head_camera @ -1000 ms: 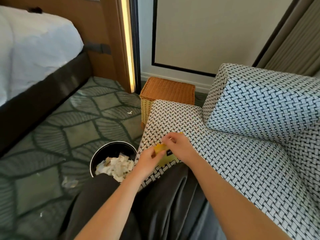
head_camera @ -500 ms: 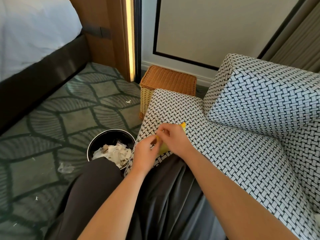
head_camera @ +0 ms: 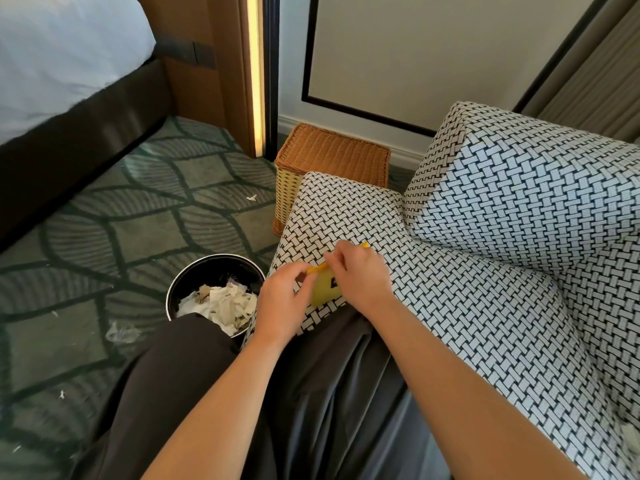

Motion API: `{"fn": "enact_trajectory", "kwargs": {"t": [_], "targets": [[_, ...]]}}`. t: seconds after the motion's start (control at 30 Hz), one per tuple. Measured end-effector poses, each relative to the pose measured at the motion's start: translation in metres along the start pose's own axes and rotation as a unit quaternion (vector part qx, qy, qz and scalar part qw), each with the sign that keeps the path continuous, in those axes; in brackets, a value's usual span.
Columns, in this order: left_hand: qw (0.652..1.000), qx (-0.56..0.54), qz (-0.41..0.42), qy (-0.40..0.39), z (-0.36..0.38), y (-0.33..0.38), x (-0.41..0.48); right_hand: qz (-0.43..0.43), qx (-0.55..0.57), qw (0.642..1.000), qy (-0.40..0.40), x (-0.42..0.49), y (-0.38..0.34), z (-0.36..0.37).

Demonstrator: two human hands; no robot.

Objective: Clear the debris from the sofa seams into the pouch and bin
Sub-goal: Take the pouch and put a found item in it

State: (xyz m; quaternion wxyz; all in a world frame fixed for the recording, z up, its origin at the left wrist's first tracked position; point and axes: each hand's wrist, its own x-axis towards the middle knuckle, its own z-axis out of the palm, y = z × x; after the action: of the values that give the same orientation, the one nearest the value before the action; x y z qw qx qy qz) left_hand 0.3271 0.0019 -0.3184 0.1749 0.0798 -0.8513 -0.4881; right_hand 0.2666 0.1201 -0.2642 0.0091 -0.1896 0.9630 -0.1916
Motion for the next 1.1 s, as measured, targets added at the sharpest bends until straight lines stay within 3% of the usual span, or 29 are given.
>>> {"fn": "enact_trajectory", "kwargs": {"t": [0.2,0.33,0.53,0.67,0.8,1.1], "targets": [[1.0,0.011,0.0,0.017,0.003,-0.001,0.001,0.256,0.052,0.962,0.084,0.014,0.031,-0.009],[0.999,0.018,0.028,0.001,0.006,0.002,0.0,0.312,0.073,0.94,0.121,0.015,0.042,-0.011],[0.995,0.018,0.089,-0.041,0.004,0.001,-0.002,0.176,0.088,0.97,0.143,0.012,0.032,-0.01],[0.997,0.0,0.061,-0.041,0.006,0.005,-0.001,0.031,0.116,0.98,0.158,0.008,0.02,-0.008],[0.996,0.007,0.062,-0.06,0.007,0.003,0.0,-0.091,0.079,0.99,0.068,0.007,0.01,-0.003],[0.996,-0.003,0.068,-0.061,0.007,0.001,0.0,-0.095,0.128,0.985,0.062,0.01,0.014,0.001]]}}
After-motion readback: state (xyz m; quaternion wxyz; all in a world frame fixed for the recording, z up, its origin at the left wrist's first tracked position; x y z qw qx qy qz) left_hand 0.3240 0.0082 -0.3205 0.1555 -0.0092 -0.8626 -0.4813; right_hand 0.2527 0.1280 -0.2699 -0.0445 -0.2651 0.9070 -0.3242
